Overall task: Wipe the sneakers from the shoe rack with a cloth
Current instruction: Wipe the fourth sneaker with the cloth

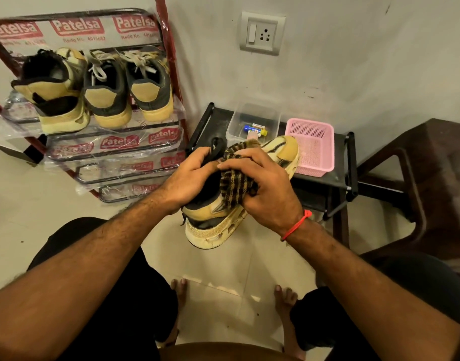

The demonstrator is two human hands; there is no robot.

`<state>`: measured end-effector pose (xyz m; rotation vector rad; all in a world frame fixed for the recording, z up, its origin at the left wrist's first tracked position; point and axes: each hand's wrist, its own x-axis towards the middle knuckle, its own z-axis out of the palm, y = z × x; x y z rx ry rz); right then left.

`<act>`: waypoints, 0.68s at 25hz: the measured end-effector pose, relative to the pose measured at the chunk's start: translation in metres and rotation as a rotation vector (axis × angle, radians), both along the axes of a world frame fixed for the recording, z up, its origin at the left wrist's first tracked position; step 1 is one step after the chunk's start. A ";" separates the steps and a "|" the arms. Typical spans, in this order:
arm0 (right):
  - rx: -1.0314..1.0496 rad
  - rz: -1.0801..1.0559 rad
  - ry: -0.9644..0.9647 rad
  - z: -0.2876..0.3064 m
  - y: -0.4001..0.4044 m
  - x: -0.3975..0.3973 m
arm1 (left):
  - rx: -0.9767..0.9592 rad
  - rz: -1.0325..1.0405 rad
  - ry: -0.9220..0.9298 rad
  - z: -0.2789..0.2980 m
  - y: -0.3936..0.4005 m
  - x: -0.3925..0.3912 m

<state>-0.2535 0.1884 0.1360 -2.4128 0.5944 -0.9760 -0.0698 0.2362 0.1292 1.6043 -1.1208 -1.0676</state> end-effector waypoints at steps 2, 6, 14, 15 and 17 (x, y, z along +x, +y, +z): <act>-0.026 0.066 -0.004 -0.001 -0.002 -0.001 | -0.004 0.063 0.103 0.004 -0.001 0.000; -0.062 0.206 0.084 -0.018 0.019 0.009 | -0.045 0.134 0.119 0.009 -0.002 -0.009; -0.224 -0.194 0.102 -0.001 -0.051 -0.022 | -0.100 0.183 -0.026 0.002 -0.008 -0.017; -0.181 -0.300 0.091 0.001 -0.061 -0.028 | -0.133 0.173 -0.100 0.002 -0.008 -0.018; -0.079 -0.414 0.063 0.001 -0.063 -0.030 | -0.244 0.098 -0.290 -0.001 -0.009 -0.017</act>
